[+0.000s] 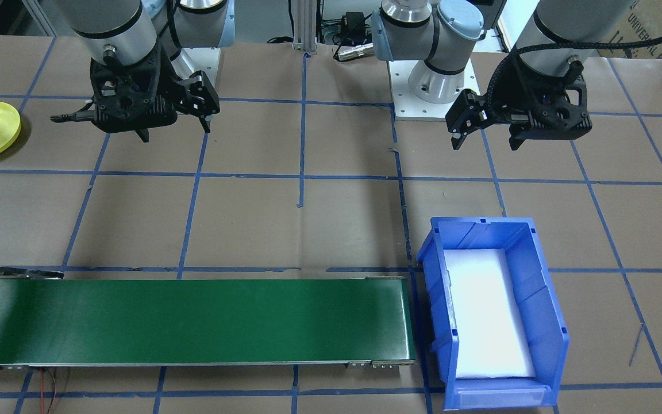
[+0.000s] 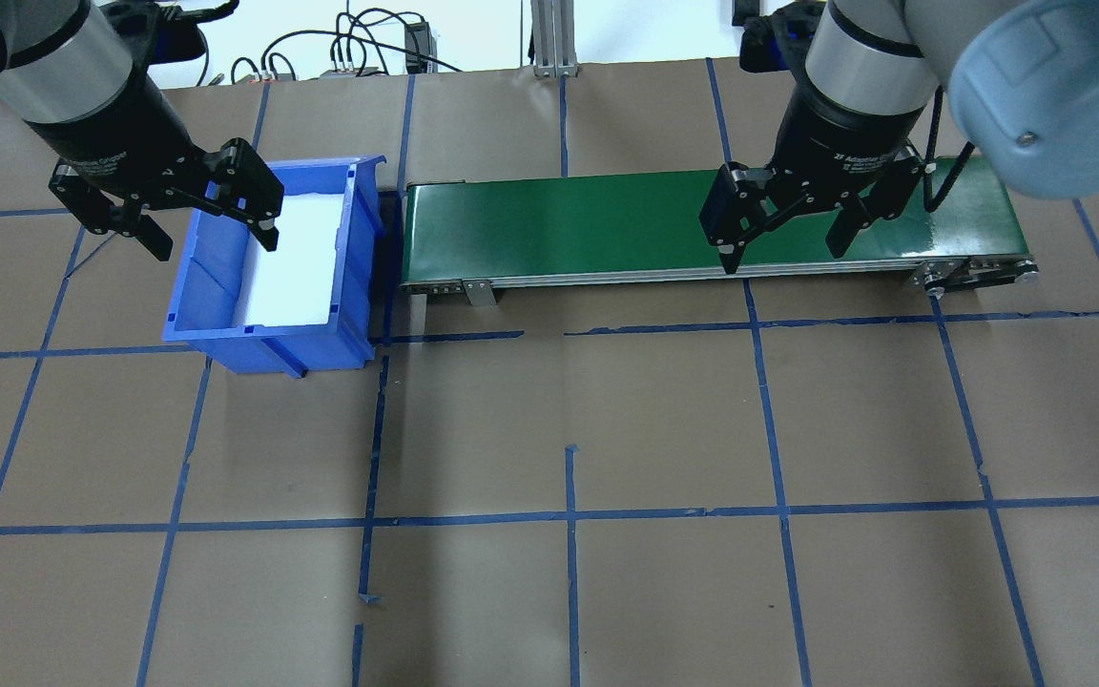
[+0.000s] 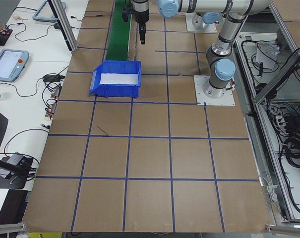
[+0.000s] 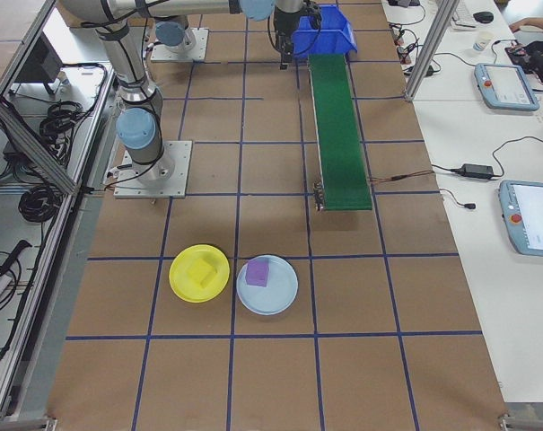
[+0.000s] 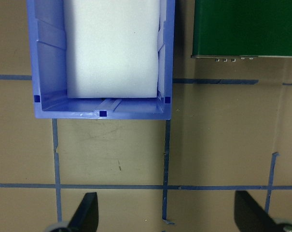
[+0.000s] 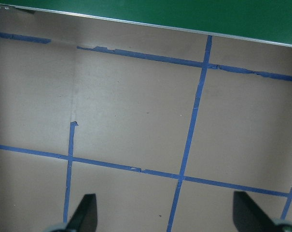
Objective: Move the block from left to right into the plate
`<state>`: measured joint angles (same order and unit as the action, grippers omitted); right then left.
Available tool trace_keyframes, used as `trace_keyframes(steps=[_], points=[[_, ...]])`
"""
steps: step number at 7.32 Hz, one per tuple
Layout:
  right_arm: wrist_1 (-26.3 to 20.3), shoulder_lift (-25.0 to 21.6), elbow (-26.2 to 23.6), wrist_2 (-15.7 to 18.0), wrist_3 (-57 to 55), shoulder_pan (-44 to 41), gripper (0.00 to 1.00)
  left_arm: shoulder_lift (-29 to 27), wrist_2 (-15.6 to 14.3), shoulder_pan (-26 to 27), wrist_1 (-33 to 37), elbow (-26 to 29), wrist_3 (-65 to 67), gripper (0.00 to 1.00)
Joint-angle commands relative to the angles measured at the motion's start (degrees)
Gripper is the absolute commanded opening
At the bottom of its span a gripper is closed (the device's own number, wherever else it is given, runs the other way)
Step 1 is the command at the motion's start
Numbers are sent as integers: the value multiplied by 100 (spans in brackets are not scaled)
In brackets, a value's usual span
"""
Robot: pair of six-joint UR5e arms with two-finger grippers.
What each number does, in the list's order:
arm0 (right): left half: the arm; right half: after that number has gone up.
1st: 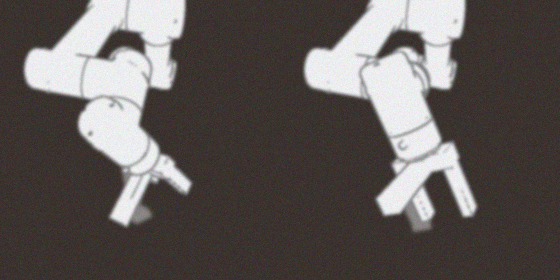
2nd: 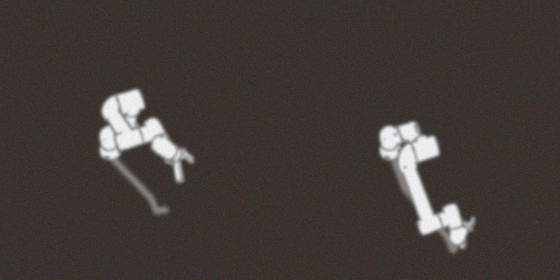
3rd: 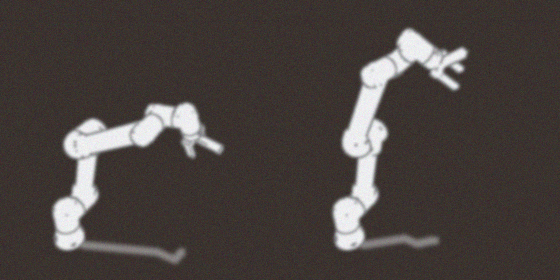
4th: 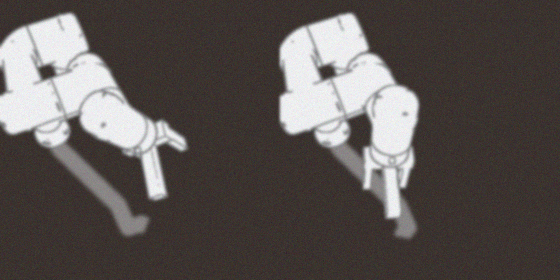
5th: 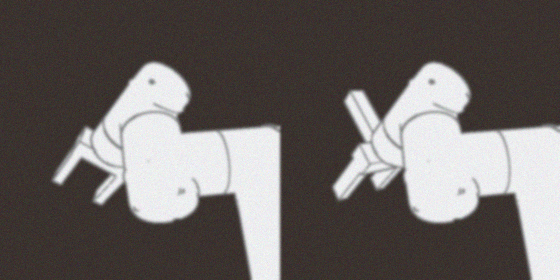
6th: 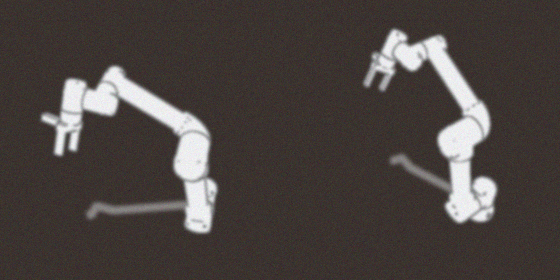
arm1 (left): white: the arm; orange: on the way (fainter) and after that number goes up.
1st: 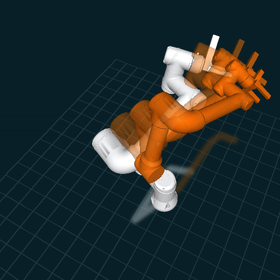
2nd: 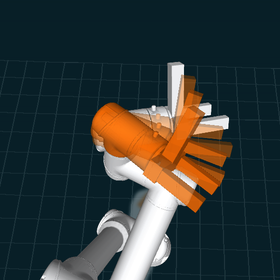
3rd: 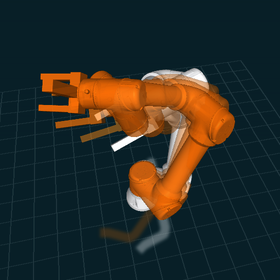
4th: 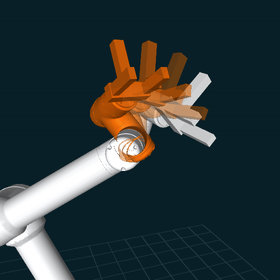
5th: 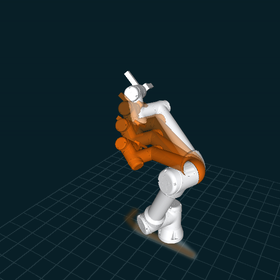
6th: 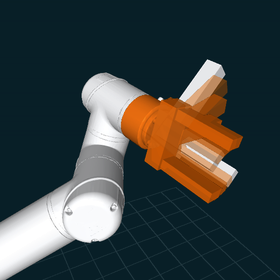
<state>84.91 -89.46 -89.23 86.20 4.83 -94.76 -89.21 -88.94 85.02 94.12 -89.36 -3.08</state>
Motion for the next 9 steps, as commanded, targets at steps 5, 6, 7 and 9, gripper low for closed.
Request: trace_keyframes(steps=[5, 6, 7, 9], points=[[-18, 7, -24, 54, -18, 1, 100, 0, 35, -12, -7, -12, 9, 100], [-18, 7, -33, 446, 0, 36, 100, 0, 35, -3, -7, -12, 0, 100], [-18, 16, -33, 528, -9, 62, 100, 0, 35, -3, -7, -12, 9, 100], [87, 16, -24, 591, -88, 89, 100, 0, 35, -20, -7, -12, 0, 100]])
